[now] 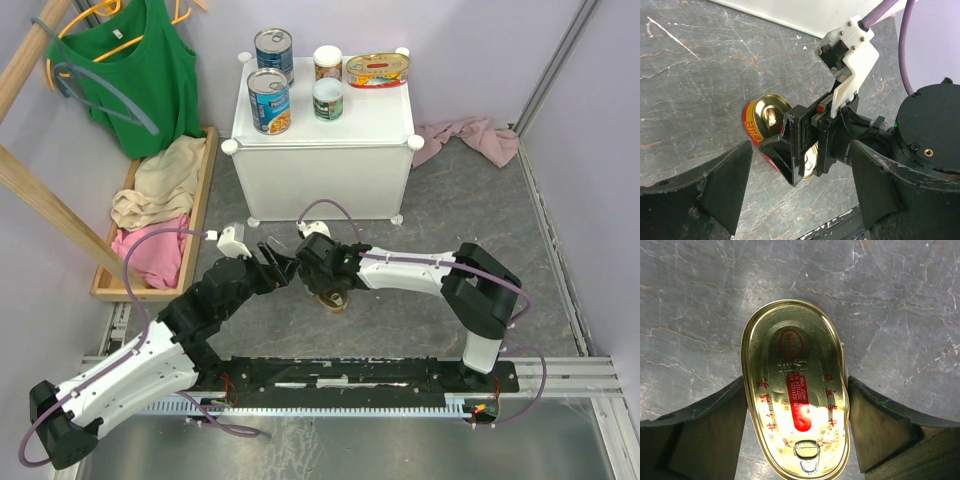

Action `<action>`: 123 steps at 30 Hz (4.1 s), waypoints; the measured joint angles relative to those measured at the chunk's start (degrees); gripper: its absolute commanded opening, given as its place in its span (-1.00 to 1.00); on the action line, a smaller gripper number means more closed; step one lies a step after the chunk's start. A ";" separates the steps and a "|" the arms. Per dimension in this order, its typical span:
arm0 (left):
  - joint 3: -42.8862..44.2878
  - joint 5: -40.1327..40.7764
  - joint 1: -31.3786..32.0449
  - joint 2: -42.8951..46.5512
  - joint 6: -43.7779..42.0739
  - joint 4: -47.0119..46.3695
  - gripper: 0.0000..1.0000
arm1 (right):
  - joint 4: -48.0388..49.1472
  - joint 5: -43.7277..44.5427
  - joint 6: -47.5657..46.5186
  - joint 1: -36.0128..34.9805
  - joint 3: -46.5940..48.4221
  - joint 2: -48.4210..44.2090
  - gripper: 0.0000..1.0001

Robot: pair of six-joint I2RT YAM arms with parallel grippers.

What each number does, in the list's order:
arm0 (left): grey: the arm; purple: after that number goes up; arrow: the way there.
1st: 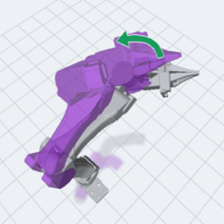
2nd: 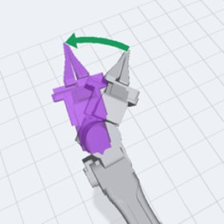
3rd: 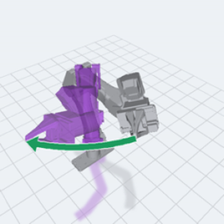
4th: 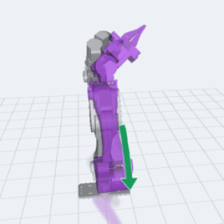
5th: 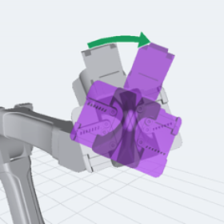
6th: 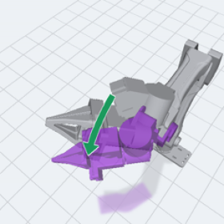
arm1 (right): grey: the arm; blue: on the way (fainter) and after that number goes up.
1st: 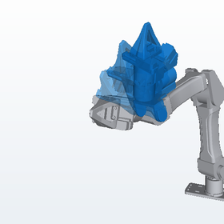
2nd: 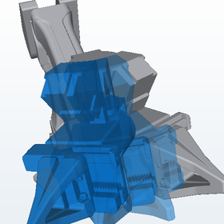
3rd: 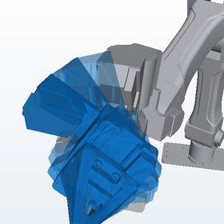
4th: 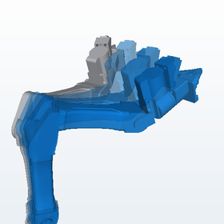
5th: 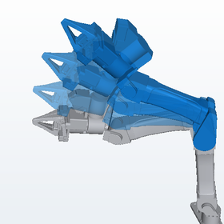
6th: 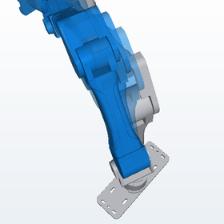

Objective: Place and organize the canned foods onto the counter
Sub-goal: Move the canned food to the center of the board, then pick up the canned food from the center of the board, then adjust the canned food.

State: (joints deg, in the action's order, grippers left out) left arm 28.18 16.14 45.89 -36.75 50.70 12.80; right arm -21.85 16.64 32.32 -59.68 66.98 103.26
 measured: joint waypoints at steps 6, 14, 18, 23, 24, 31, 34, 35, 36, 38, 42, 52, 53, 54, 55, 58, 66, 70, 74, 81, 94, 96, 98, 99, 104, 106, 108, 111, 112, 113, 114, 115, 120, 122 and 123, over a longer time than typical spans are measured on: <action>0.39 2.25 0.00 0.81 0.63 2.36 0.71 | 3.04 -0.04 -2.14 0.24 -0.42 0.39 0.66; 1.33 3.39 0.00 -1.64 0.70 4.07 0.75 | 6.34 0.13 -3.89 0.35 -5.42 -4.13 0.79; 1.44 3.72 0.00 -2.34 0.70 4.11 0.76 | 7.04 0.15 -4.98 0.44 -5.51 -6.21 0.81; 2.47 4.39 0.20 -4.02 0.42 2.89 0.78 | 7.50 0.15 -5.73 0.61 -5.81 -6.71 0.81; 2.47 4.44 0.22 -4.02 0.20 2.82 0.78 | 7.78 0.11 -5.84 0.59 -6.21 -6.91 0.81; 1.55 4.90 0.20 -1.49 -0.39 0.85 0.80 | 9.51 -0.07 -8.04 -0.61 -10.75 -9.94 0.82; 1.42 4.94 0.20 -0.26 -0.70 0.46 0.80 | 9.62 -0.09 -8.48 -1.88 -11.74 -11.02 0.82; 1.42 4.92 0.20 -0.09 -0.81 0.35 0.80 | 9.66 -0.11 -8.61 -2.16 -12.04 -11.28 0.82; 1.40 4.90 0.20 0.09 -0.83 0.35 0.80 | 9.70 -0.13 -8.63 -2.40 -12.37 -11.52 0.82; 1.18 4.85 0.20 0.61 -0.83 0.26 0.80 | 9.88 -0.13 -8.68 -2.71 -13.09 -11.87 0.82; 0.28 4.85 0.20 2.01 -0.83 0.28 0.80 | 10.56 0.13 -8.66 -2.91 -14.58 -12.15 0.82; -1.25 4.87 0.20 3.50 -0.83 -0.59 0.80 | 15.67 0.52 -9.22 -2.95 -18.03 -11.34 0.74; -1.46 4.87 0.20 3.72 -0.83 -0.68 0.80 | 16.24 0.57 -9.35 -2.95 -18.25 -10.95 0.72; -2.03 4.87 0.20 4.20 -0.83 -0.83 0.80 | 17.86 0.61 -9.70 -2.95 -18.67 -9.81 0.70; -2.05 4.90 0.20 4.20 -0.83 -0.83 0.80 | 17.92 0.61 -9.70 -2.95 -18.69 -9.75 0.66; -2.71 4.90 0.20 4.55 -0.81 -1.16 0.81 | 20.24 0.76 -9.75 -2.95 -19.71 -9.11 0.48; -3.08 4.92 0.20 5.01 -0.79 -1.14 0.85 | 24.65 1.51 -9.70 -2.95 -21.53 -8.81 -0.19; -3.50 4.90 0.20 5.99 -0.37 -1.25 0.85 | 25.31 1.42 -9.68 -2.95 -22.01 -9.07 -0.37; -6.10 4.76 0.20 7.34 1.22 -2.47 0.85 | 25.03 1.03 -9.66 -2.95 -22.95 -10.19 -0.57; -10.75 3.43 0.20 7.65 5.22 -4.70 0.84 | 23.39 -0.39 -9.66 -2.95 -23.65 -11.98 -0.98; -15.43 -1.25 0.20 4.63 12.04 -13.57 0.81 | 20.09 -1.05 -9.97 -3.78 -23.71 -18.49 -0.98; -15.43 -1.88 0.20 3.43 12.50 -14.88 0.81 | 19.54 -1.01 -10.14 -4.31 -23.71 -18.95 -0.98; -15.47 -2.82 0.20 2.47 12.92 -16.13 0.81 | 19.04 -0.96 -10.29 -4.79 -23.67 -19.34 -0.98; -15.47 -3.15 0.22 2.05 13.27 -16.81 0.81 | 18.40 -0.94 -10.36 -5.11 -23.47 -19.65 -0.98; -15.50 -4.70 0.20 0.37 14.23 -19.21 0.81 | 16.52 -0.57 -10.84 -6.58 -22.27 -21.88 -0.98; -15.50 -4.96 0.20 0.13 14.67 -19.47 0.81 | 16.41 -0.02 -11.04 -7.10 -21.77 -22.93 -0.98; -15.52 -5.33 0.20 0.04 14.99 -19.69 0.81 | 16.33 0.31 -11.17 -7.48 -21.22 -23.71 -0.98; -15.76 -5.79 0.20 0.09 15.72 -20.50 0.81 | 16.11 0.55 -11.21 -8.00 -20.39 -24.55 -0.98; -15.93 -5.84 0.20 0.09 15.85 -20.72 0.81 | 16.06 0.63 -11.23 -8.22 -20.13 -24.65 -0.98; -16.06 -5.86 0.20 0.07 15.93 -20.92 0.81 | 15.98 0.63 -11.28 -8.44 -19.85 -24.65 -0.98; -16.22 -5.88 0.20 -0.02 16.11 -21.20 0.81 | 15.80 0.66 -11.34 -8.61 -19.67 -24.65 -0.98; -16.26 -5.92 0.20 -0.17 16.28 -21.46 0.81 | 15.58 0.68 -11.43 -8.85 -19.45 -24.65 -0.98; -16.26 -6.29 0.20 -1.46 16.37 -22.82 0.79 | 15.12 0.81 -11.78 -9.79 -18.88 -24.65 -0.98; -16.26 -6.29 0.20 -1.51 16.41 -23.39 0.78 | 14.82 0.81 -11.82 -9.99 -18.58 -24.65 -0.98; -16.26 -6.32 0.20 -1.51 16.46 -23.76 0.77 | 14.78 0.81 -11.87 -10.08 -18.43 -24.65 -0.98</action>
State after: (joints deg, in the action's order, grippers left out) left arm 11.92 9.82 46.09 -38.26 67.16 -10.96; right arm -7.07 17.45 20.45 -69.76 48.56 78.61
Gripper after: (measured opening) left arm 0.897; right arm 0.762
